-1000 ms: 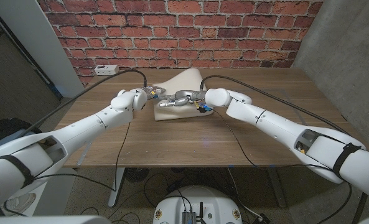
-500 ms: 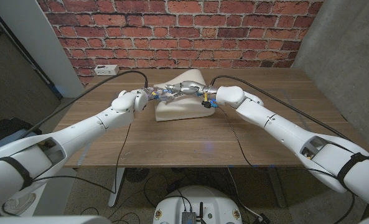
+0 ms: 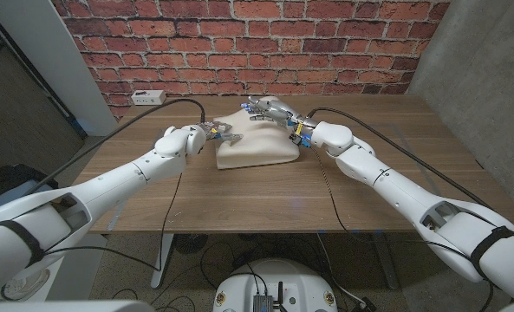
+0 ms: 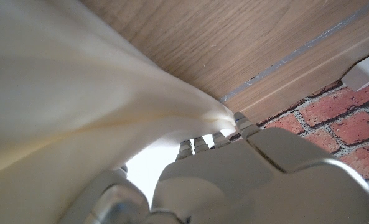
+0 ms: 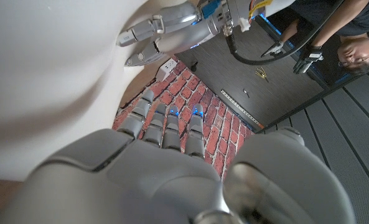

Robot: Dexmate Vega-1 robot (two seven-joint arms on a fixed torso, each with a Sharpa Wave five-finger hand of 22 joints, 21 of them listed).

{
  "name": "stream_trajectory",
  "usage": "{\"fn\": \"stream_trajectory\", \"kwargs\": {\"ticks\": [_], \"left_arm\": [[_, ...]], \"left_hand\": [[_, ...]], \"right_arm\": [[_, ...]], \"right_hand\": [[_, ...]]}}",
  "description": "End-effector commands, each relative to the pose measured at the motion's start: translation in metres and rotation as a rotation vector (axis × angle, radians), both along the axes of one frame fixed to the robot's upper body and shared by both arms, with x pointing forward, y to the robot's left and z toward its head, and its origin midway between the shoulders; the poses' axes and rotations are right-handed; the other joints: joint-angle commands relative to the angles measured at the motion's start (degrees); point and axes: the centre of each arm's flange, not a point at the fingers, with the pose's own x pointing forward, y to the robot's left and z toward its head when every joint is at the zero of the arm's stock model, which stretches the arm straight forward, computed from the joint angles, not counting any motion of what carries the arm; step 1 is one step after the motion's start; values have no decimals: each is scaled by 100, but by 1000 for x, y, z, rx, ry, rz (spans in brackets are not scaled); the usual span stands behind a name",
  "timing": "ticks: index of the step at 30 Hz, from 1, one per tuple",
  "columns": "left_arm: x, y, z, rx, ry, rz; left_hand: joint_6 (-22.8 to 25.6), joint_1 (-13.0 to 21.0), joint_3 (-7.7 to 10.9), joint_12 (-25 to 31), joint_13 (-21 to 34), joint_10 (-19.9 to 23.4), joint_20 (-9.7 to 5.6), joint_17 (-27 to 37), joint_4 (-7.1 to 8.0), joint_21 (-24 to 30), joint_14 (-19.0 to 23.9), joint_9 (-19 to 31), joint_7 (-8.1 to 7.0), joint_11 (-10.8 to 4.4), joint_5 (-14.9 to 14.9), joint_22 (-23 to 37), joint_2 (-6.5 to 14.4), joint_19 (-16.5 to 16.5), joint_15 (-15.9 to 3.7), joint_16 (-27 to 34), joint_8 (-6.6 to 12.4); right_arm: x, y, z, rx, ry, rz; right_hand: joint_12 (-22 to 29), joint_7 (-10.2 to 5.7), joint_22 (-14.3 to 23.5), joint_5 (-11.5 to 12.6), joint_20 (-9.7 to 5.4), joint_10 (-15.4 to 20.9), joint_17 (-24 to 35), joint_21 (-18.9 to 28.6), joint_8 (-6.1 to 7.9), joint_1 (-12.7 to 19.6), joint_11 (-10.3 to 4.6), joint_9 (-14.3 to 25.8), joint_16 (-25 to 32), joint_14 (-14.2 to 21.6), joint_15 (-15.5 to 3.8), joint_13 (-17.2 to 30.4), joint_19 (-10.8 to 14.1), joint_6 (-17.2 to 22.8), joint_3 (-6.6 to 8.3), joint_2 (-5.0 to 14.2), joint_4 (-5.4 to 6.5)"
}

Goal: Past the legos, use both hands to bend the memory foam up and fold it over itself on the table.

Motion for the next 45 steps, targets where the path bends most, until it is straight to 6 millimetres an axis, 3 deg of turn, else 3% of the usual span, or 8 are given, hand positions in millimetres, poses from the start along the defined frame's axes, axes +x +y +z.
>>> {"fn": "stream_trajectory", "kwargs": {"ticks": [1, 12, 28, 35, 38, 45], "left_arm": [[0, 2, 1, -22, 3, -4], [2, 4, 2, -53, 18, -12], [2, 8, 3, -111, 14, -30], [-2, 16, 3, -218, -19, -79], [-5, 22, 3, -301, -53, -120], [-15, 39, 3, -566, -161, -234]], "left_hand": [[-26, 60, -25, 40, 17, -31, 30, 12, 21, -11, -12, 30, -10, -2, 48, 18, 0, 20, -23, 26, 26], [-40, 62, -56, 30, 17, -65, 30, 12, 31, -18, -24, 31, 3, 15, 59, 18, 10, 12, -27, 21, 26], [-37, 66, -78, 30, 17, -71, 24, 12, 38, -15, -26, 31, 1, 24, 69, 19, 27, 24, -32, 21, 31], [-18, 74, -90, 40, 17, -56, 21, 11, 45, -5, 5, 31, -102, 57, 78, 19, 57, 59, -23, 33, 42], [88, 93, -91, 82, 18, 50, 21, 8, 50, 15, 101, 33, -175, 98, 88, 18, 116, 126, -14, 61, 78], [905, 311, 39, 278, 25, 771, 81, -4, -42, 113, 783, 39, -20, 226, 82, 10, 539, 583, 62, 164, 230]], "right_arm": [[5, -27, 4, 138, 15, -21], [11, -44, 6, 212, 25, -31], [12, -71, 9, 357, 27, -44], [14, -78, 8, 397, 38, -51], [15, -78, 7, 402, 40, -54], [17, -81, 6, 419, 37, -59]], "right_hand": [[-11, 22, 15, 25, -22, -2, -2, 48, -2, 52, -6, 20, 30, -10, 33, 12, 74, -38, 51, 116, -14], [0, 17, 14, 8, -43, 20, -13, 42, -1, 153, 4, 16, 22, -30, 52, 8, 93, -63, 145, 282, -55], [-4, -10, 12, -22, -41, 7, -26, 25, -8, 236, -4, 12, 12, -49, 36, 4, 83, -103, 199, 362, -103], [-15, -40, 12, -51, -1, -27, -35, 3, -15, 282, -30, 9, -10, -104, 50, 3, 43, -136, 222, 387, -136], [-17, -50, 12, -64, 31, -36, -38, -9, -15, 297, -45, 8, -12, -114, 73, 2, 17, -145, 227, 392, -149], [-12, -51, 13, -87, 32, -30, -42, -12, -15, 316, -29, 7, -8, -108, 83, 1, 12, -157, 232, 396, -166]]}}
